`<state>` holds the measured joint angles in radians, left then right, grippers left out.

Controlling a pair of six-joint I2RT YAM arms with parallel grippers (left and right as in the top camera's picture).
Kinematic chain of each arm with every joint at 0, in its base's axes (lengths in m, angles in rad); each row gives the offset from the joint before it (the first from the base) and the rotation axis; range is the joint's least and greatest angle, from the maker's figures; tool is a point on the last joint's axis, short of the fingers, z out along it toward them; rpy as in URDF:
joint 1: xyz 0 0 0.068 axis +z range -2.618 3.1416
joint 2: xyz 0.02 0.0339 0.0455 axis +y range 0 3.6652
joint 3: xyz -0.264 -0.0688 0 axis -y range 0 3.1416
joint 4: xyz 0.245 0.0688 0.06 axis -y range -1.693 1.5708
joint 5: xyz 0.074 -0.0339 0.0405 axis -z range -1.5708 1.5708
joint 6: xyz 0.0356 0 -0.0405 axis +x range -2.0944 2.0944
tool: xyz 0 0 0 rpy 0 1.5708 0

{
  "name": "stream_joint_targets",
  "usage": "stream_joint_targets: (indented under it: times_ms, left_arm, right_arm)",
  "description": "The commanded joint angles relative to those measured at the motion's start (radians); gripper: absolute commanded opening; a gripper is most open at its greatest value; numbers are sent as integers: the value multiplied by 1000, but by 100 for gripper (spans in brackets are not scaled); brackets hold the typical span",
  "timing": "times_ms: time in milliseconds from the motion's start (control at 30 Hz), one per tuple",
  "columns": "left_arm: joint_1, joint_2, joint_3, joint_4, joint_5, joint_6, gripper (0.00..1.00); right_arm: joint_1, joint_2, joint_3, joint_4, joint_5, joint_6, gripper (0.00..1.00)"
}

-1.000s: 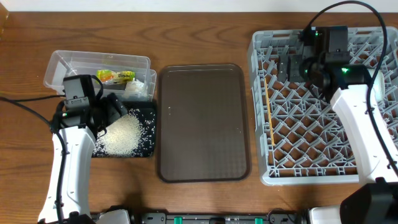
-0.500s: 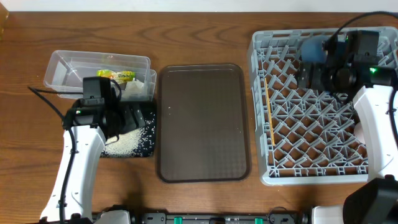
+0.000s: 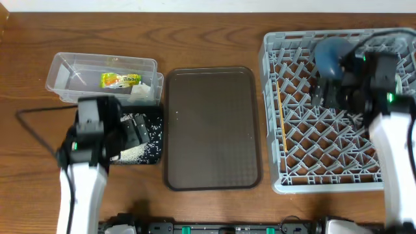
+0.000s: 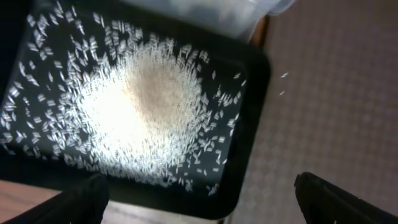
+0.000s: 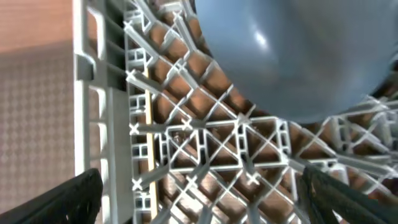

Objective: Sort waste into correct bins and load items into the dishwasher rack

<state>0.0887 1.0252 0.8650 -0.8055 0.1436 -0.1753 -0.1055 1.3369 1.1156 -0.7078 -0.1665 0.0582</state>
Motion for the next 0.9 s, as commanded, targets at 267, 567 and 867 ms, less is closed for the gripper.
stream_joint_targets:
  times_ms: [267, 567, 867]
  left_arm:
    - [-3, -410, -160, 82, -1, 25, 98]
    - [-3, -430, -160, 81, -1, 25, 98]
    - [-3, -430, -160, 81, -1, 25, 98]
  right_arm:
    - [53, -534, -417, 259, 90, 8, 99]
    - [53, -597, -442, 138, 91, 8, 99]
    - [53, -597, -442, -18, 91, 8, 99]
